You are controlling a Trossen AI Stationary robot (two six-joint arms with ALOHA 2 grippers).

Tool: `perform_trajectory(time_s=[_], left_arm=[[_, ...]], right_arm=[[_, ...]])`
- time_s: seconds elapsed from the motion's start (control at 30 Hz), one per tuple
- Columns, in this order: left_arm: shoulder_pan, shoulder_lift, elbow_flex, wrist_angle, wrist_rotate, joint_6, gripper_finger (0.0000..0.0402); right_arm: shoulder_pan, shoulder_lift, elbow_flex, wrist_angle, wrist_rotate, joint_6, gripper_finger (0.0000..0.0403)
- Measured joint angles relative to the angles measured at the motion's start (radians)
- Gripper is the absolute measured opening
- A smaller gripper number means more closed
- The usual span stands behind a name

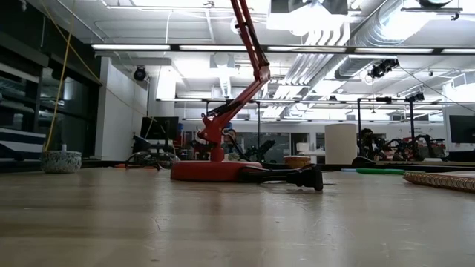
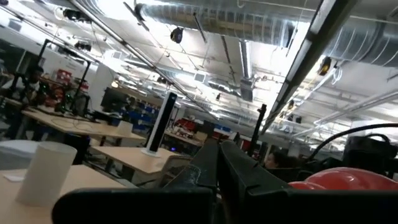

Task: Screw lightbulb
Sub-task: Insert the lightbulb into the lamp

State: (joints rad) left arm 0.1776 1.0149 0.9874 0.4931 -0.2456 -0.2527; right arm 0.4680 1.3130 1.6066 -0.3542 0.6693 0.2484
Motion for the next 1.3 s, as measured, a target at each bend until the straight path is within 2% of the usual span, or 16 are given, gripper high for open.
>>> perform_trajectory(time_s=[0.1,0.27,0.43,0.67,0.93,1.07,1.3], left_arm=[[0.0,0.0,0.0,0.001,-0.005,-0.008,0.0],[0.027,-0.004,0.004,-0.055,-0.043,-0.071,0.0],[0.119,0.009,0.069,-0.268,0.079,-0.152,0.0],[0.2,0.029,0.101,-0.285,0.274,-0.104,0.0],[0.253,0.03,0.101,-0.308,0.485,-0.086,0.0],[0.244,0.03,0.101,-0.309,0.632,-0.049,0.0],[0.227,0.037,0.101,-0.317,0.655,0.05,0.0]], right_arm=[[-0.004,0.034,0.004,0.058,0.076,-0.14,0.0367],[0.009,0.101,0.03,0.067,0.305,-0.27,0.0367],[0.036,0.174,0.068,0.123,0.401,-0.375,0.0367],[0.036,0.274,0.133,0.148,0.431,-0.542,0.0367],[0.02,0.308,0.169,0.15,0.49,-0.568,0.0367],[0.003,0.31,0.169,0.154,0.492,-0.56,0.0367],[-0.017,0.31,0.169,0.17,0.463,-0.564,0.0367]])
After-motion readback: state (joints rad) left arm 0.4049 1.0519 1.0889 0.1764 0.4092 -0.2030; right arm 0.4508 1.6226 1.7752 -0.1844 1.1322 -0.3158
